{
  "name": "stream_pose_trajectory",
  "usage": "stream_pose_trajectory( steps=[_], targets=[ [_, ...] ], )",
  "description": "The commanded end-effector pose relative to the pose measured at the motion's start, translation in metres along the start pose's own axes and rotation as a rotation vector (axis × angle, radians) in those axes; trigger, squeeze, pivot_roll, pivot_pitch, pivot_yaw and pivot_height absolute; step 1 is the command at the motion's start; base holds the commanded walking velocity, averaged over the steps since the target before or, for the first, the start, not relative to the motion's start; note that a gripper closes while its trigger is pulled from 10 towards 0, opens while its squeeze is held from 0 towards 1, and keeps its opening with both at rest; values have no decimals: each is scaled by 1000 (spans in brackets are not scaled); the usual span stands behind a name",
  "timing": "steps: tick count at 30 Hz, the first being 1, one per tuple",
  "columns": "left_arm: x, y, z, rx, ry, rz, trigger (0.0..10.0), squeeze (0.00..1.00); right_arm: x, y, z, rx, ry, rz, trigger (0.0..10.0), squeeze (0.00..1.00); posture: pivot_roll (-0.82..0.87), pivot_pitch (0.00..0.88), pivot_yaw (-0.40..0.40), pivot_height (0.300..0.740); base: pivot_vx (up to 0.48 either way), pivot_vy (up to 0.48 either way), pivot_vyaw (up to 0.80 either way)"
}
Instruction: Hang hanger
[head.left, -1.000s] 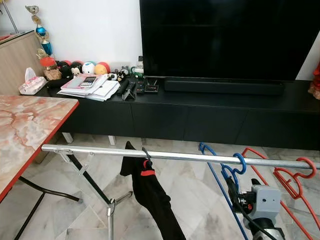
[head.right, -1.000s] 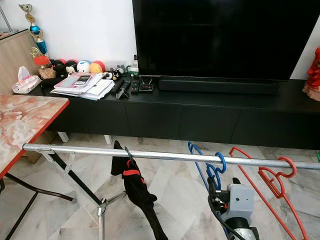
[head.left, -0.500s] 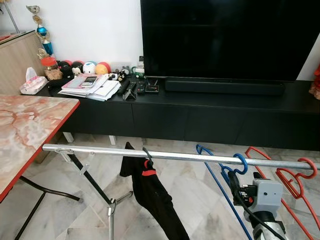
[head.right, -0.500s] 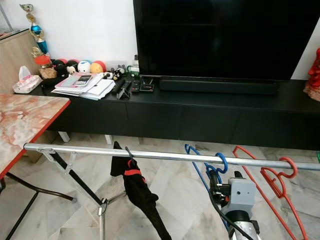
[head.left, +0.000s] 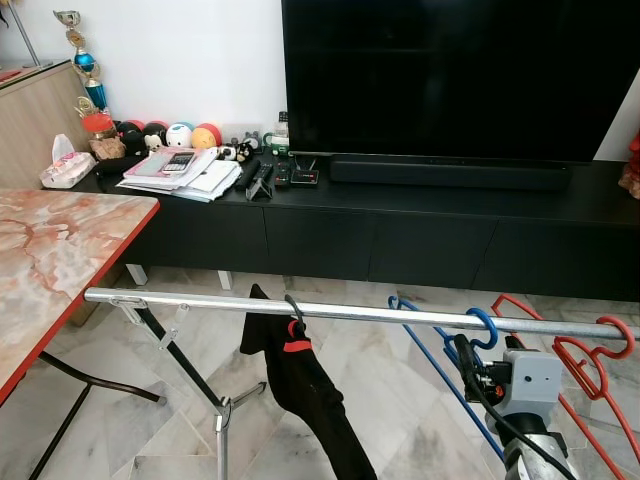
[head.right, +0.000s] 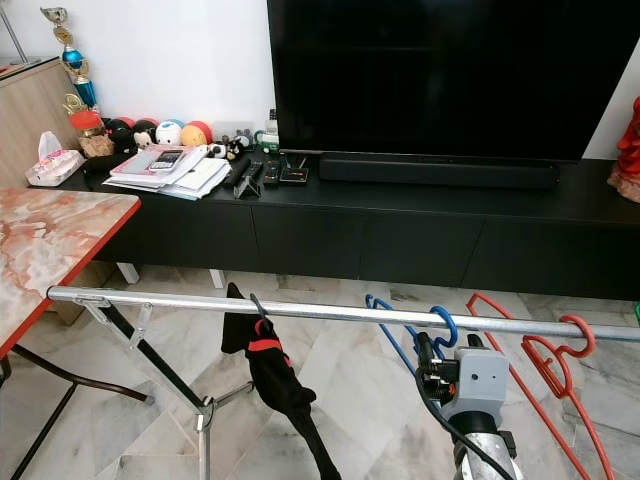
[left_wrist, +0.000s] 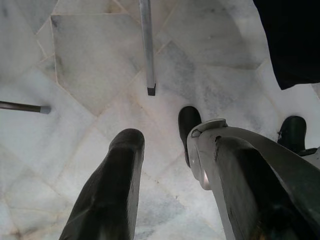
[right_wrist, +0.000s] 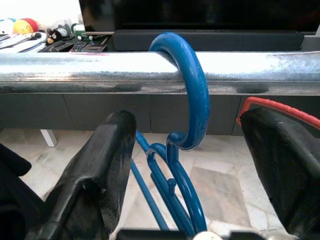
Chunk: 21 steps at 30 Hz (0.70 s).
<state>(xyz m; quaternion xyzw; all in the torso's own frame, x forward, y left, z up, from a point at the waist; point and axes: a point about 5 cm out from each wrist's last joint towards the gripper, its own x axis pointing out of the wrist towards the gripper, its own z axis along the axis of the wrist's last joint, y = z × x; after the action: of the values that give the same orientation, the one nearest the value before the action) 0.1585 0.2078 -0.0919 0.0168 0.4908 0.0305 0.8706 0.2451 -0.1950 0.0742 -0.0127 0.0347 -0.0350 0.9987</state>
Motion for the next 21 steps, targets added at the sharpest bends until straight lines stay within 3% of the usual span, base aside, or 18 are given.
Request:
stream_pose_trajectory(
  steps=[1,5,21],
  targets=[
    [0,-2,-2,5,17,1,10000,0,2,0,0,4,-3,-9,10000,0,-8,0,6,740,0,0,0],
    [0,-3,-2,9,17,1,10000,0,4,3,1,9,-8,-7,10000,0,-6,0,9,740,0,0,0],
    [0,1,1,10,15,4,10000,0,9,1,-4,6,0,-12,10000,0,6,0,9,740,-269,0,0]
  ],
)
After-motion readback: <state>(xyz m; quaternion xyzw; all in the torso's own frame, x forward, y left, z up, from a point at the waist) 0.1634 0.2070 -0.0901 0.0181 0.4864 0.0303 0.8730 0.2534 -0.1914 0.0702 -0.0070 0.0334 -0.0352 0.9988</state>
